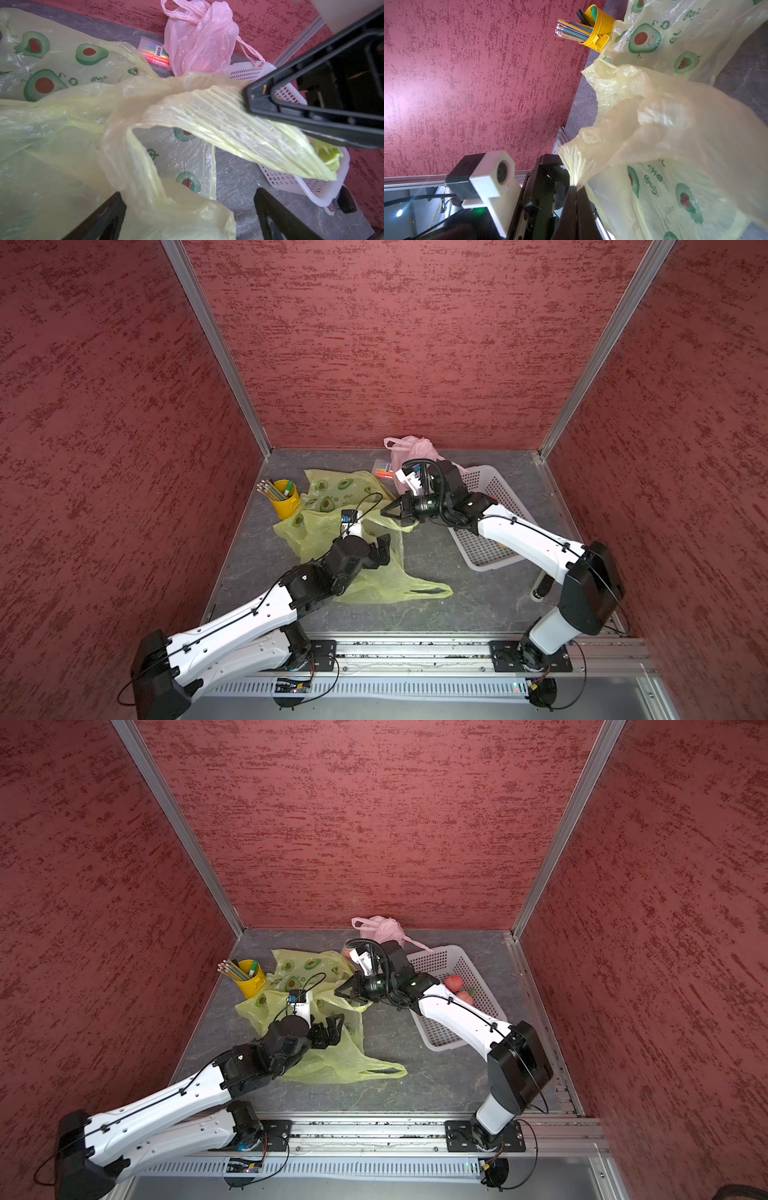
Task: Place the peach into a plastic bag & tie a knot
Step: Pick up the plastic bag at the center of the board.
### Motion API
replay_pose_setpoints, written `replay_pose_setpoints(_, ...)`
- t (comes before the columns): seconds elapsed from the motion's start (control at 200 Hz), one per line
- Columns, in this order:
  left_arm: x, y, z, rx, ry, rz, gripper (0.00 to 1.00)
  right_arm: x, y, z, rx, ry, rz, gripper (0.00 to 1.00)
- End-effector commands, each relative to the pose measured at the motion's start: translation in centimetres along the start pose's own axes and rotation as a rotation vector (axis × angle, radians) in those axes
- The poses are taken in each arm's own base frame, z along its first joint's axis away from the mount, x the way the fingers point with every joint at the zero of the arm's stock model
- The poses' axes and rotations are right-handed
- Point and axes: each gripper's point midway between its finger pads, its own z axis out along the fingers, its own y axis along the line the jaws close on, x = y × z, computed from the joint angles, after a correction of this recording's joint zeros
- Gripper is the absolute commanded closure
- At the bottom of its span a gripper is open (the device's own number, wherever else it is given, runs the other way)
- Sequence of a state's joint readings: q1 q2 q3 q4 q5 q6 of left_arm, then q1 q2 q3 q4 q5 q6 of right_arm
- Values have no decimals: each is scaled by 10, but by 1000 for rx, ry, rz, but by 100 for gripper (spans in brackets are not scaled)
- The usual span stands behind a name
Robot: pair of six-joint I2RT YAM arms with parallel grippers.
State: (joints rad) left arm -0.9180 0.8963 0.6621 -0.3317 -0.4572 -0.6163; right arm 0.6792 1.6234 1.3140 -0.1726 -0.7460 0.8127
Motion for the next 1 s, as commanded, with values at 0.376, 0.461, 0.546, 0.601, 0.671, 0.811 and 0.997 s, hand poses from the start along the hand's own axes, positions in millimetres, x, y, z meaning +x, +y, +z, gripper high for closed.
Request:
replay_pose_setpoints(0.376, 21, 32, 17, -73, 116, -31, 74, -19, 14, -20, 37, -63, -63, 100)
replay_pose_setpoints(0.461, 21, 20, 11, 40, 176, 10, 98, -36, -8, -29, 158, -94, -99, 100)
replay_pose_setpoints(0.546, 27, 9, 5, 129, 281, 41, 100, -63, -34, -40, 379, -152, -177, 100)
replay_pose_setpoints(0.601, 32, -2, -1, 202, 354, 51, 100, -78, -46, -44, 482, -174, -224, 100)
replay_pose_setpoints(0.671, 34, -18, -7, 299, 430, 38, 100, -97, -59, -45, 582, -193, -265, 100)
replay_pose_setpoints(0.811, 10, -44, -13, 442, 458, -95, 100, -126, -73, -62, 722, -246, -286, 76)
replay_pose_setpoints(0.997, -29, -50, 4, 579, 409, -295, 100, -138, -53, -138, 709, -411, -259, 44)
